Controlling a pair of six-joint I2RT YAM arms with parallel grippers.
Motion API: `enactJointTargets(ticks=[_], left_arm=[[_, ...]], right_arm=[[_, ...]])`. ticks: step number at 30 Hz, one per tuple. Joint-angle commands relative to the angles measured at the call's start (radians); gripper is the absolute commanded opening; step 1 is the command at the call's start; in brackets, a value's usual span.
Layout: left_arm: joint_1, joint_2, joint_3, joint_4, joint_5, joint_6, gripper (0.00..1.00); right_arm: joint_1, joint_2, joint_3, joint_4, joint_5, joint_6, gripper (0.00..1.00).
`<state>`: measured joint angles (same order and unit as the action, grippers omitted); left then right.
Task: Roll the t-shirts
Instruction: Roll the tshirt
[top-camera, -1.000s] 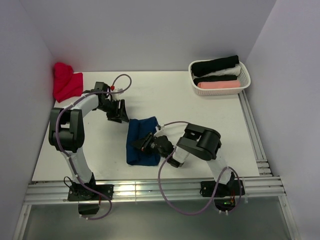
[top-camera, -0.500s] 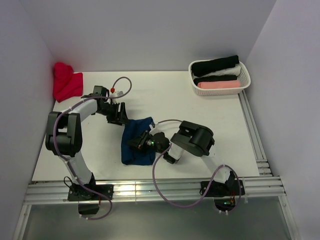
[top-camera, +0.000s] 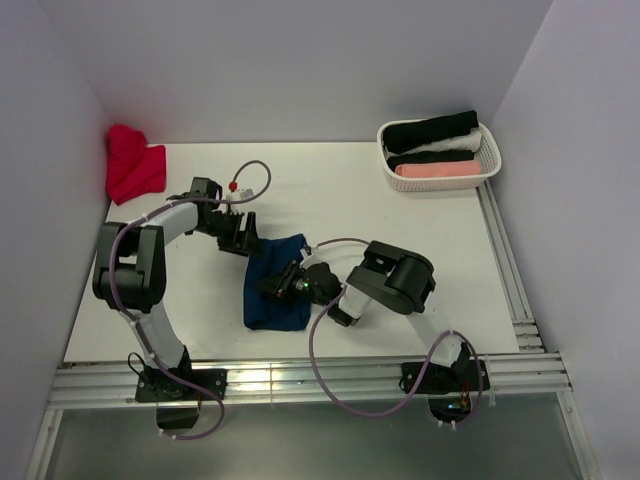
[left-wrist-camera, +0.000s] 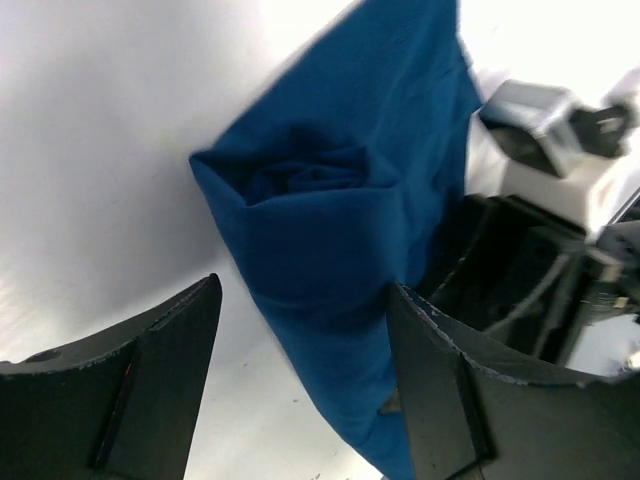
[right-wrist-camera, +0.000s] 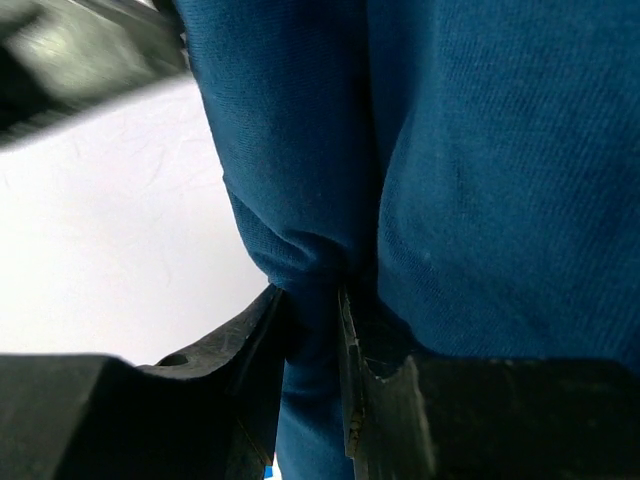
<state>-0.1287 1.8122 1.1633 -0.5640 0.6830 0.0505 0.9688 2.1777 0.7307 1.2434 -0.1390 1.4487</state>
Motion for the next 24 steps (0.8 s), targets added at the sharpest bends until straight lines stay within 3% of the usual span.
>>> enactJointTargets(ticks=[1, 5, 8, 12, 15, 19, 24], left_arm=[[-0.022, 0.027, -0.014, 0.022, -0.002, 0.031, 0.72], [-0.031, 0.058, 0.002, 0.033, -0.033, 0.006, 0.69], [-0.04, 0.067, 0.016, 0.036, -0.065, -0.03, 0.59], [-0.064, 0.035, 0.035, 0.03, -0.185, -0.104, 0.35], [-0.1, 0.013, 0.058, 0.007, -0.261, -0.116, 0.23], [-0.14, 0.001, 0.078, -0.023, -0.355, -0.121, 0.2], [-0.173, 0.007, 0.082, -0.039, -0.396, -0.129, 0.2]], right_arm=[[-0.008, -0.03, -0.03, -0.191, 0.032, -0.051, 0.21], [-0.001, -0.087, -0.027, -0.337, 0.073, -0.093, 0.22], [0.008, -0.146, -0.027, -0.463, 0.128, -0.126, 0.24], [0.036, -0.254, 0.047, -0.749, 0.276, -0.183, 0.28], [0.08, -0.292, 0.166, -1.036, 0.38, -0.238, 0.36], [0.137, -0.306, 0.312, -1.353, 0.534, -0.274, 0.46], [0.191, -0.285, 0.521, -1.6, 0.663, -0.286, 0.5]])
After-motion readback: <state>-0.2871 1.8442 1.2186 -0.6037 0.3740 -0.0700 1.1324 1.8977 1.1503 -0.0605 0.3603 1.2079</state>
